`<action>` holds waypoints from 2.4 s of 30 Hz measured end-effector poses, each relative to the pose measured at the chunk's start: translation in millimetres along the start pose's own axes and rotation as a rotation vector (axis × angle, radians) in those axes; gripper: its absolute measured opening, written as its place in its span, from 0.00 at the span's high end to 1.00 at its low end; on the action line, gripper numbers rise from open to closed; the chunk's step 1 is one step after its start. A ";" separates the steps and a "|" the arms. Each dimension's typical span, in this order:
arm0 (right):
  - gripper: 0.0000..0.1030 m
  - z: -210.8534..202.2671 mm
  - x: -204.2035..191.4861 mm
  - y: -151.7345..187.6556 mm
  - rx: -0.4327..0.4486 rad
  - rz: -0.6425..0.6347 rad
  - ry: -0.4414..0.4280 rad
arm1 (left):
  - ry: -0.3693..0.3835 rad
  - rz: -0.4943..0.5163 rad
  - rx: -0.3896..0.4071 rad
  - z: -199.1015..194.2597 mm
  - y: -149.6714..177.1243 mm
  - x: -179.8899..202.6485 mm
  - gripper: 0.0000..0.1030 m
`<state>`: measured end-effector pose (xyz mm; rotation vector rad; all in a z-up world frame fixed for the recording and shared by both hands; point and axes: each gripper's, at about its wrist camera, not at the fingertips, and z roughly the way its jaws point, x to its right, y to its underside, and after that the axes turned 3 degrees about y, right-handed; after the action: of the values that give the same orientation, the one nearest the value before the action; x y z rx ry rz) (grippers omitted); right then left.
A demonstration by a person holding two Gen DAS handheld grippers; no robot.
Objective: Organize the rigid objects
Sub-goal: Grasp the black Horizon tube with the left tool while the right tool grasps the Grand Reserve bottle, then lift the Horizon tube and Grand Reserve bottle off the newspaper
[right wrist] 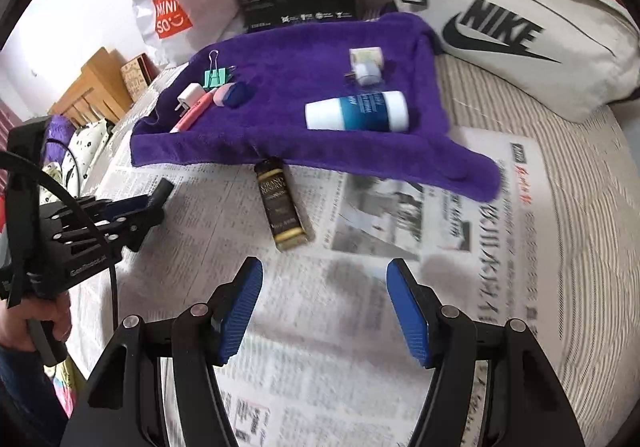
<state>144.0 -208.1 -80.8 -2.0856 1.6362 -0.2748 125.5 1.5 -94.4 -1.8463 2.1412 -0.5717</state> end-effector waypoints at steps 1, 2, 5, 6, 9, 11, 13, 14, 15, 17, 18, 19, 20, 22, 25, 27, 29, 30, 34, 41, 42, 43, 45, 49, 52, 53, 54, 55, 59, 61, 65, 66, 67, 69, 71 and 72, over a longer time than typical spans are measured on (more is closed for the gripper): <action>0.38 3.7 -3.5 -2.8 0.001 -0.008 -0.001 | -0.001 -0.007 0.000 -0.3 1.4 -6.1 0.80; 0.38 6.2 -5.1 -4.4 0.000 -0.013 -0.003 | 0.000 -0.014 0.001 -0.4 2.0 -10.1 0.80; 0.38 16.7 -13.2 -13.2 0.006 -0.037 -0.007 | -0.001 -0.036 0.002 -0.6 4.5 -22.7 0.80; 0.38 20.1 -15.0 -15.6 0.007 -0.045 -0.012 | -0.002 -0.038 0.002 -0.8 5.8 -24.6 0.80; 0.38 30.0 -20.9 -21.4 0.014 -0.078 -0.036 | -0.008 -0.044 0.000 1.4 7.5 -29.6 0.80; 0.42 35.3 -24.0 -23.8 0.017 -0.098 -0.036 | 0.000 -0.053 0.002 0.3 10.3 -32.8 0.80; 0.47 40.8 -28.2 -25.2 0.019 -0.127 -0.042 | 0.006 -0.063 0.007 -1.1 10.2 -34.1 0.80; 0.52 43.5 -30.2 -25.6 0.015 -0.139 -0.040 | 0.006 -0.064 0.008 -1.7 10.9 -34.5 0.80; 0.54 46.2 -32.7 -25.7 0.012 -0.152 -0.033 | 0.007 -0.064 0.008 -1.5 11.3 -35.1 0.80; 0.57 50.7 -37.8 -24.6 0.006 -0.180 -0.019 | 0.012 -0.069 0.012 -0.6 10.1 -35.3 0.80; 0.58 52.0 -41.9 -24.0 0.018 -0.201 0.003 | 0.013 -0.072 0.013 -1.1 10.2 -35.6 0.80; 0.60 52.4 -45.2 -22.9 0.024 -0.220 0.019 | 0.012 -0.071 0.013 -1.5 10.7 -35.3 0.80; 0.62 52.9 -47.1 -22.6 0.026 -0.232 0.027 | 0.011 -0.071 0.012 -1.3 10.4 -35.1 0.79; 0.64 54.6 -51.4 -22.5 0.034 -0.259 0.045 | 0.011 -0.067 0.010 -1.3 10.2 -35.1 0.80; 0.75 56.6 -51.5 -25.6 0.049 -0.262 0.044 | 0.011 -0.068 0.011 -1.2 10.0 -34.9 0.79; 0.75 56.8 -47.6 -28.3 0.043 -0.247 0.026 | 0.013 -0.074 0.015 -1.4 9.8 -35.2 0.79; 0.75 56.0 -45.4 -29.0 0.030 -0.239 0.024 | 0.012 -0.078 0.018 -2.2 10.6 -35.2 0.80; 0.76 54.6 -44.5 -27.9 0.016 -0.238 0.038 | 0.012 -0.078 0.020 -2.2 10.6 -34.9 0.79; 0.76 44.3 -37.6 -16.5 -0.042 -0.199 0.039 | 0.014 -0.077 0.021 -2.7 10.6 -34.9 0.79; 0.75 42.5 -39.0 -9.7 -0.061 -0.202 0.038 | 0.028 -0.090 0.031 -3.4 10.9 -37.3 0.79; 0.75 43.4 -39.9 -10.6 -0.059 -0.207 0.041 | 0.028 -0.090 0.031 -3.4 11.1 -37.2 0.79; 0.75 43.9 -40.9 -10.9 -0.057 -0.214 0.046 | 0.027 -0.089 0.029 -3.2 10.5 -37.1 0.79; 0.75 44.5 -43.2 -11.2 -0.058 -0.236 0.059 | 0.025 -0.087 0.030 -3.5 11.1 -36.5 0.79; 0.75 45.0 -44.7 -11.6 -0.059 -0.245 0.071 | 0.017 -0.085 0.030 -3.2 11.2 -35.4 0.79; 0.75 47.0 -45.8 -13.2 -0.054 -0.243 0.077 | 0.010 -0.084 0.029 -2.4 10.9 -34.4 0.79; 0.75 47.7 -46.5 -13.0 -0.047 -0.243 0.082 | 0.010 -0.084 0.030 -2.2 10.8 -34.5 0.79; 0.75 48.1 -47.8 -12.8 -0.047 -0.246 0.088 | 0.011 -0.081 0.032 -1.7 10.7 -34.4 0.80; 0.75 48.2 -48.5 -12.5 -0.046 -0.248 0.093 | 0.009 -0.078 0.032 -1.5 10.9 -34.3 0.79; 0.75 49.1 -48.2 -14.2 -0.054 -0.238 0.091 | -0.004 -0.068 0.030 -0.8 10.6 -32.2 0.79; 0.75 49.0 -47.5 -14.0 -0.054 -0.233 0.088 | -0.007 -0.069 0.030 -0.9 10.7 -31.7 0.80; 0.75 48.4 -46.5 -13.3 -0.049 -0.230 0.082 | 0.001 -0.072 0.035 -1.2 10.5 -33.6 0.79; 0.75 48.5 -46.6 -13.8 -0.052 -0.238 0.080 | 0.005 -0.075 0.036 -1.4 11.3 -34.0 0.80; 0.76 48.2 -46.5 -14.1 -0.056 -0.241 0.078 | 0.012 -0.083 0.039 -1.7 11.5 -35.4 0.80; 0.77 47.5 -45.5 -16.4 -0.080 -0.242 0.065 | 0.026 -0.087 0.041 -2.0 11.6 -37.2 0.80; 0.77 45.2 -44.1 -17.4 -0.096 -0.241 0.046 | 0.040 -0.101 0.040 -2.6 10.8 -39.9 0.80; 0.77 43.9 -43.5 -17.1 -0.100 -0.239 0.038 | 0.048 -0.100 0.037 -2.8 10.8 -39.9 0.80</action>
<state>166.1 -153.0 -105.1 -2.3686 1.4474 -0.3178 121.1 42.4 -99.2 -1.9475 2.0622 -0.6793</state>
